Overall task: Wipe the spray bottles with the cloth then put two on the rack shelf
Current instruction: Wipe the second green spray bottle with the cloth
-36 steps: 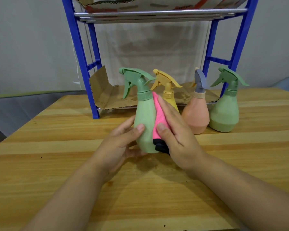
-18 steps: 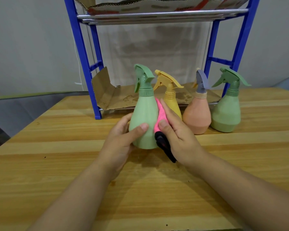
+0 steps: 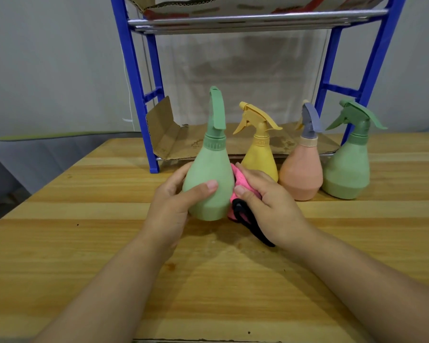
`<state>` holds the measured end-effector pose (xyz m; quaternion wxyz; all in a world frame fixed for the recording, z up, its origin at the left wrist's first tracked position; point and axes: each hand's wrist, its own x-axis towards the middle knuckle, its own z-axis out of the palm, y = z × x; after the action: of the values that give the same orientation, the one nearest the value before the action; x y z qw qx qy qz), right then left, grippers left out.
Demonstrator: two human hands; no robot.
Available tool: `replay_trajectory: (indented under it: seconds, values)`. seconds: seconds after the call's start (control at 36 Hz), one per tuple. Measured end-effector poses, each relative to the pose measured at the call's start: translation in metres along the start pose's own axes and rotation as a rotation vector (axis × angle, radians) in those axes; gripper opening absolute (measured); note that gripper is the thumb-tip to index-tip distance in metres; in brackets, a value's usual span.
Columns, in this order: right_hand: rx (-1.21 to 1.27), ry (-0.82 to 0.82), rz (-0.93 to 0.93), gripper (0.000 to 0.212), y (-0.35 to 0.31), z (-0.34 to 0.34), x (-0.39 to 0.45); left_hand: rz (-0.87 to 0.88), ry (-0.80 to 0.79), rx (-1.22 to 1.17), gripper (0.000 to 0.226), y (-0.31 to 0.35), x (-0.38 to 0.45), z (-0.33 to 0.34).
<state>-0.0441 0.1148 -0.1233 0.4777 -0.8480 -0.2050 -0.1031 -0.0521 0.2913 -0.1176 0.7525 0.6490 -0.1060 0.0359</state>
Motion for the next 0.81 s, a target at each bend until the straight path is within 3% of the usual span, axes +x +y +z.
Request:
replay_trajectory:
  seconds: [0.19,0.44,0.64,0.81]
  values:
    - [0.085,-0.011,0.060,0.027,0.005,-0.014,0.000,0.036,0.097,0.114,0.041,-0.002,-0.001,0.001]
    - [-0.222,-0.028,0.023,0.037,0.009,-0.019,0.001,0.015,0.194,0.282,0.047,-0.016,0.014,-0.004]
    - [-0.262,-0.005,0.016,0.033,0.008,-0.021,-0.001,0.012,0.272,0.437,0.062,-0.023,0.027,-0.008]
    - [-0.245,0.030,0.050,0.032,0.009,-0.022,0.000,0.023,0.338,0.506,0.060,-0.022,0.035,-0.006]
